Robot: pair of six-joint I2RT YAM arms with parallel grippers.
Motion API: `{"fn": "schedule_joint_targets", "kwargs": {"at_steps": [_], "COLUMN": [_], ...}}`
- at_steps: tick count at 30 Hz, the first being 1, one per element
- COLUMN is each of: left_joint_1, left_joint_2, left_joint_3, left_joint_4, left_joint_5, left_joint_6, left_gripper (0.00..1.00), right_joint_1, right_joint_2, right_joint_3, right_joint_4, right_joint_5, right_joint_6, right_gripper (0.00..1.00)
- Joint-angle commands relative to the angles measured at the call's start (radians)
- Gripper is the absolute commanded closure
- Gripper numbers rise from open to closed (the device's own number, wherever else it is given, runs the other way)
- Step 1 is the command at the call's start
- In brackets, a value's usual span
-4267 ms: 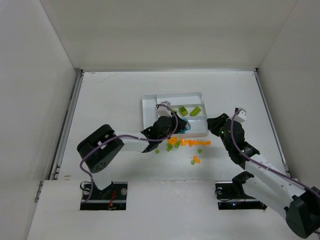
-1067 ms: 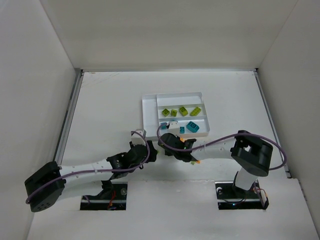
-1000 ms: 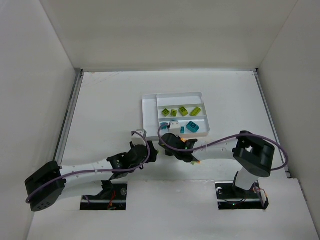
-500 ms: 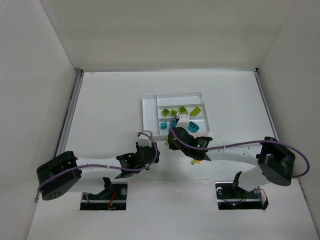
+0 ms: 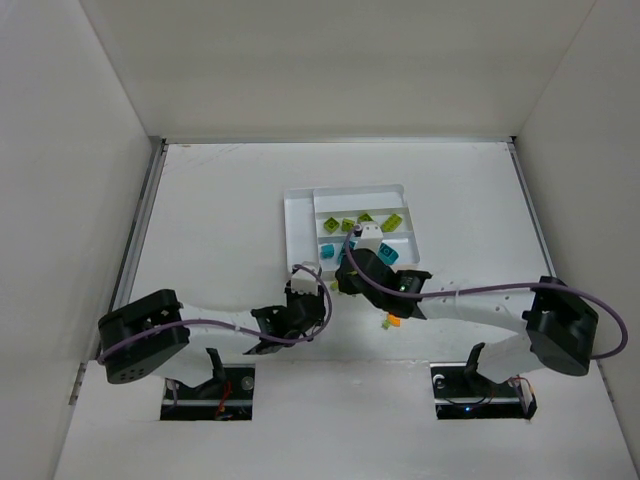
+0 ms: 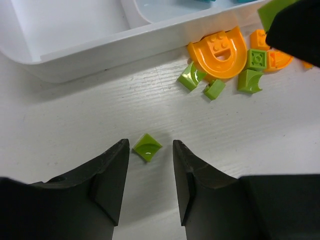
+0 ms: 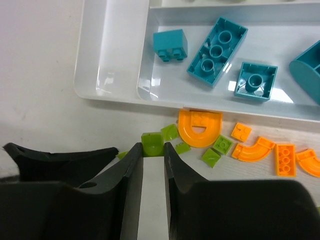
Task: Sort the legos into containers by color
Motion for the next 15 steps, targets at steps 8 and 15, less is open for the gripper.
{"fn": "schedule_joint_targets", "kwargs": {"at_steps": [8,15], "left_joint_1": [-0.072,-0.064], "left_joint_2": [0.114,0.004], "left_joint_3": [0.093,0.061], "left_joint_4": [-0.037,-0.072], "left_joint_5": [-0.155,-0.169], "left_joint_6": [0.075,0.072], "left_gripper": [0.76,0.81], "right_joint_1": [-0.040,-0.075], "right_joint_2": [-0.018,0.036], "right_joint_3": [0.029,0.068], "right_joint_4": [0.090,0.133], "right_joint_5": [-0.040,-0.099], "right_joint_6": [-0.024,-0.043], "right_gripper": [0.76,0.76]}}
